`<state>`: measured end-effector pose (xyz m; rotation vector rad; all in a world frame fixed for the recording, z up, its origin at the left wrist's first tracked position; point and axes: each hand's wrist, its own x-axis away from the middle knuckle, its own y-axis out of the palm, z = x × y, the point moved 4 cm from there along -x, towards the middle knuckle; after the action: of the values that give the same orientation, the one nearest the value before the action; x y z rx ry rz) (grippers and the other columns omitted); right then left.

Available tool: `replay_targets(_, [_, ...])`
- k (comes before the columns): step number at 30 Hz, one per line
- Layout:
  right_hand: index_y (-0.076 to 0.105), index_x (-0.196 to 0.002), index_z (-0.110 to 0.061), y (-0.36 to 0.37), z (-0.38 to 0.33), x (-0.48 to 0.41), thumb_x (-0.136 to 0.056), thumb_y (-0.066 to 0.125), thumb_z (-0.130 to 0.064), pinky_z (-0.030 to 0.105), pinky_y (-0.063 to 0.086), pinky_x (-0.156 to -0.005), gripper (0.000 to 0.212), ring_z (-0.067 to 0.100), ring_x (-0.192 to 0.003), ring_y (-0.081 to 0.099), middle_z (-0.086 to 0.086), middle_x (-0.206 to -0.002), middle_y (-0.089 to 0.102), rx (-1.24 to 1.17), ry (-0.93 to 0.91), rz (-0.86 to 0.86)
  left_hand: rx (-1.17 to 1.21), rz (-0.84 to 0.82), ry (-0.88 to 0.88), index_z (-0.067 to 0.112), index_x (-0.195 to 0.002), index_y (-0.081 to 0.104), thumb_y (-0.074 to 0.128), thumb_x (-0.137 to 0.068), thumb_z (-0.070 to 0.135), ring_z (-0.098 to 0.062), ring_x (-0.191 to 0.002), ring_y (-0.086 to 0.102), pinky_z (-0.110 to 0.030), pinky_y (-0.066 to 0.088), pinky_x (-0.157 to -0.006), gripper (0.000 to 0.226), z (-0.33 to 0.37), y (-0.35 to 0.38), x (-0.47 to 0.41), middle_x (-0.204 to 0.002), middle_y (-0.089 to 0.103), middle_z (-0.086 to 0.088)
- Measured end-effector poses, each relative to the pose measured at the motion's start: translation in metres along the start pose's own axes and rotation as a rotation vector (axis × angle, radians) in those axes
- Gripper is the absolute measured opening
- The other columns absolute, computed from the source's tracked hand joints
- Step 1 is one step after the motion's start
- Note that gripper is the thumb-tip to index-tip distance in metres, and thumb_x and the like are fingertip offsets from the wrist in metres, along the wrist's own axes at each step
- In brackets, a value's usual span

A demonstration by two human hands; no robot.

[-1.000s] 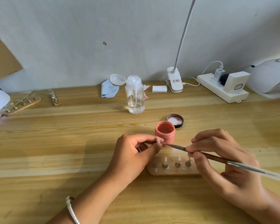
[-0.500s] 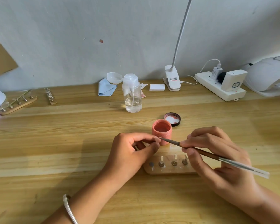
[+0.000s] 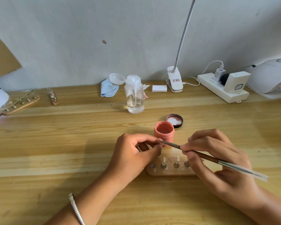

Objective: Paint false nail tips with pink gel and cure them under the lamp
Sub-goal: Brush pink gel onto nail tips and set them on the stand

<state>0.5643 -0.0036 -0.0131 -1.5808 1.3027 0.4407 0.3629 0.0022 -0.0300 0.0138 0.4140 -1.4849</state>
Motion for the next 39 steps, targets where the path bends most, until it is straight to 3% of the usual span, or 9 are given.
replay_targets(3, [0.073,-0.088,-0.012,-0.0015,0.0008,0.0020,-0.090,0.061,-0.020,0.041,0.049,-0.075,0.014,0.017,-0.095,0.065,-0.009,-0.083,0.070,-0.022,0.016,0.019,0.019,0.008,-0.017,0.030,-0.079,0.080,0.075,-0.071,0.018,0.000,-0.052,0.049,-0.015,0.041,-0.053,0.015,-0.0019,0.0006,-0.0001,-0.065,0.072,0.009])
replay_targets(9, [0.075,-0.095,-0.010,0.0019,0.0010,-0.0004,-0.092,0.061,-0.020,0.039,0.049,-0.078,0.017,0.015,-0.098,0.064,-0.008,-0.087,0.070,-0.001,0.018,-0.004,-0.016,0.010,0.026,0.045,-0.076,0.078,0.075,-0.072,0.020,-0.003,-0.056,0.051,-0.018,0.043,-0.055,0.026,0.0005,-0.0006,-0.0012,-0.069,0.073,0.010])
replay_targets(14, [0.073,-0.087,-0.013,-0.0021,0.0012,0.0015,-0.090,0.061,-0.019,0.042,0.048,-0.076,0.014,0.015,-0.096,0.065,-0.008,-0.082,0.069,-0.022,0.020,0.016,-0.006,0.016,-0.007,0.029,-0.079,0.080,0.076,-0.072,0.017,-0.001,-0.055,0.052,-0.016,0.043,-0.056,0.014,-0.0015,-0.0011,-0.0014,-0.070,0.074,0.008])
replay_targets(19, [0.073,-0.096,-0.012,0.0011,-0.0001,0.0009,-0.092,0.061,-0.020,0.041,0.049,-0.078,0.015,0.015,-0.099,0.064,-0.008,-0.087,0.070,-0.006,0.008,0.005,-0.039,0.009,0.029,0.043,-0.075,0.078,0.075,-0.072,0.016,-0.003,-0.054,0.050,-0.018,0.042,-0.054,0.027,0.0011,-0.0026,0.0014,-0.067,0.073,0.009])
replay_targets(23, [0.074,-0.092,-0.012,0.0025,-0.0013,0.0012,-0.091,0.062,-0.020,0.041,0.049,-0.078,0.014,0.016,-0.098,0.065,-0.008,-0.086,0.070,-0.008,-0.005,-0.009,-0.037,0.038,0.000,0.033,-0.077,0.080,0.076,-0.070,0.019,-0.001,-0.052,0.050,-0.017,0.041,-0.053,0.016,-0.0022,-0.0048,0.0020,-0.061,0.069,0.009])
replay_targets(30, [0.074,-0.094,-0.009,0.0005,-0.0009,0.0013,-0.092,0.060,-0.020,0.040,0.050,-0.077,0.018,0.015,-0.096,0.064,-0.007,-0.089,0.070,0.007,0.022,0.042,-0.010,-0.013,0.015,0.033,-0.081,0.080,0.079,-0.078,0.012,-0.003,-0.054,0.046,-0.018,0.040,-0.055,0.021,-0.0023,-0.0033,0.0017,-0.074,0.076,0.009])
replay_targets(33, [0.074,-0.093,-0.009,0.0031,-0.0008,0.0012,-0.092,0.061,-0.021,0.042,0.050,-0.077,0.018,0.015,-0.097,0.065,-0.006,-0.088,0.070,0.000,0.020,0.011,-0.013,-0.004,0.009,0.034,-0.081,0.081,0.079,-0.081,0.006,0.000,-0.053,0.046,-0.015,0.039,-0.054,0.029,-0.0037,-0.0046,0.0010,-0.069,0.074,0.010])
replay_targets(36, [0.073,-0.088,-0.010,0.0002,-0.0003,0.0033,-0.090,0.060,-0.019,0.044,0.050,-0.075,0.016,0.016,-0.096,0.065,-0.005,-0.086,0.069,-0.040,0.033,0.021,0.003,0.002,0.003,0.023,-0.082,0.081,0.079,-0.081,0.003,0.004,-0.052,0.048,-0.011,0.039,-0.055,0.020,-0.0040,-0.0046,0.0003,-0.074,0.076,0.011])
replay_targets(39, [0.073,-0.092,-0.009,-0.0015,-0.0015,0.0022,-0.092,0.059,-0.019,0.039,0.050,-0.078,0.018,0.015,-0.097,0.065,-0.006,-0.089,0.070,-0.021,0.027,0.032,-0.009,-0.029,0.023,0.025,-0.086,0.082,0.078,-0.084,0.008,0.003,-0.057,0.050,-0.012,0.039,-0.058,0.017,-0.0012,-0.0035,0.0013,-0.080,0.078,0.009])
